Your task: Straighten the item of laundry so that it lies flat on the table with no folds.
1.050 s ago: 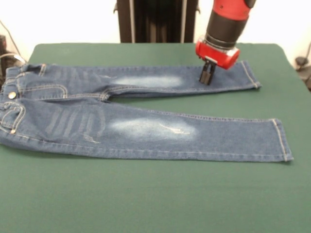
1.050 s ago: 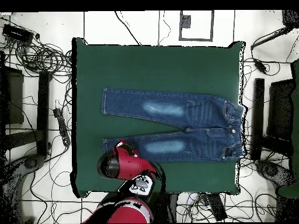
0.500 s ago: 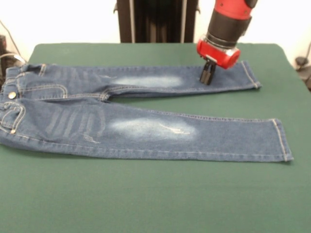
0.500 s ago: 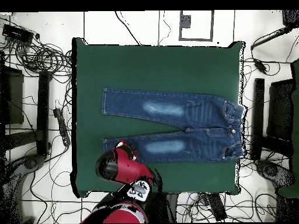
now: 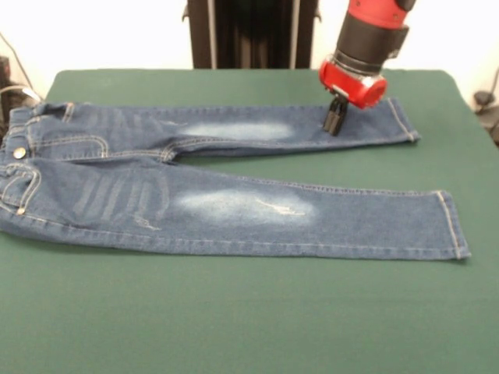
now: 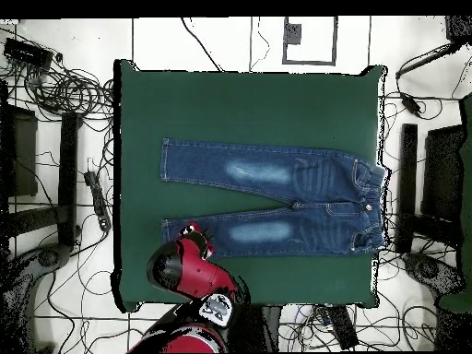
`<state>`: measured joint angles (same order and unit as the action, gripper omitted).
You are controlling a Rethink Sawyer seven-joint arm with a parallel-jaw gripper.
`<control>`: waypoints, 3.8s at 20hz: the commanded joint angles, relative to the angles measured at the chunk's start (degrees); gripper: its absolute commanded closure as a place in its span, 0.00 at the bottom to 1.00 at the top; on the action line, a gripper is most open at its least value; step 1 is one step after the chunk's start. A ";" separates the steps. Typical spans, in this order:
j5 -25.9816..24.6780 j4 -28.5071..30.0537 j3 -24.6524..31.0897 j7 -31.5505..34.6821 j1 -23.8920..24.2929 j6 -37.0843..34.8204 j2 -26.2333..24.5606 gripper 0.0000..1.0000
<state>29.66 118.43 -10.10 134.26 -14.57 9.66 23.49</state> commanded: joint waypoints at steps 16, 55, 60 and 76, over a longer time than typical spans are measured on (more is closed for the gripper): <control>4.39 12.65 27.91 31.77 2.82 3.61 -2.10 1.00; -24.49 -2.13 9.11 9.24 15.61 -15.02 1.10 1.00; -27.40 -2.13 8.66 12.39 14.63 -18.11 4.27 1.00; -26.66 -7.29 6.78 16.87 9.17 -24.43 7.03 1.00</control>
<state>3.11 119.77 -4.09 150.05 -3.15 -9.30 31.42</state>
